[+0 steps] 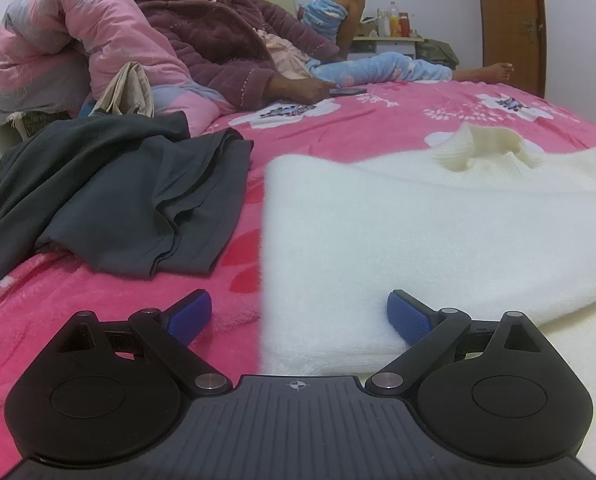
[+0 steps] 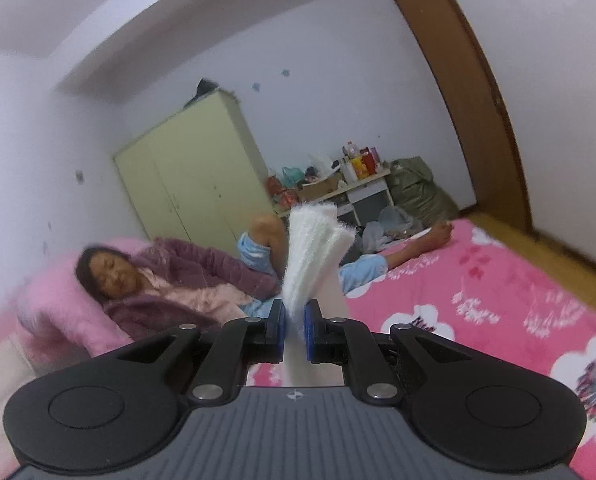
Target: Fold clothes
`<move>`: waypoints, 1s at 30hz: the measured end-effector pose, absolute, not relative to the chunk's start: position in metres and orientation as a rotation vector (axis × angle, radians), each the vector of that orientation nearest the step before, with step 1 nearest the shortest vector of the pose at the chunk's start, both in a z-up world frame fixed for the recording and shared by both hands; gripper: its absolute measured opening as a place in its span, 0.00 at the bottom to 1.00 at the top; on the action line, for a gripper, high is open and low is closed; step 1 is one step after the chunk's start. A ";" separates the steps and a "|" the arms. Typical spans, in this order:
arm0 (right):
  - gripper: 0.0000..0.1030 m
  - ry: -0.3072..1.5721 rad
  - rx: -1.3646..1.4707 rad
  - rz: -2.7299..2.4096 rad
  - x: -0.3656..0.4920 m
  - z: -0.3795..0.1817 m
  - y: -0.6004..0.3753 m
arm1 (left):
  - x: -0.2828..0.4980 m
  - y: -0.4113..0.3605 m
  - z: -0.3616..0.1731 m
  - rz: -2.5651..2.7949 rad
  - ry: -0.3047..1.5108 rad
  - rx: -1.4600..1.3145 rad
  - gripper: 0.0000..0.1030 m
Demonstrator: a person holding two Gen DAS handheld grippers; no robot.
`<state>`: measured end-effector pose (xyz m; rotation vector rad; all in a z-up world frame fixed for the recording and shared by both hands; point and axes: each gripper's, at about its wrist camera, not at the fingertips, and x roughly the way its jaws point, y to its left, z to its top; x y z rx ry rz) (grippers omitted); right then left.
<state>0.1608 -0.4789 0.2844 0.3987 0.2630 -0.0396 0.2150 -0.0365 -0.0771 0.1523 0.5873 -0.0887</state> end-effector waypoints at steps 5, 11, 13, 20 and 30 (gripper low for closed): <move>0.10 0.316 0.360 -0.113 0.161 0.285 -0.451 | 0.215 -0.034 -0.071 -0.087 0.588 0.141 0.92; 0.10 0.355 0.278 0.037 0.162 0.300 -0.358 | 0.176 0.006 -0.035 -0.098 0.512 -0.013 0.90; 0.11 0.394 0.241 0.119 0.170 0.294 -0.313 | 0.158 0.023 -0.023 -0.113 0.494 -0.070 0.90; 0.55 0.778 0.064 0.391 0.216 0.168 -0.155 | 0.114 0.062 -0.017 -0.126 0.538 -0.153 0.90; 0.55 0.656 0.514 0.396 0.136 0.139 -0.285 | 0.122 0.053 -0.002 -0.179 0.491 -0.131 0.90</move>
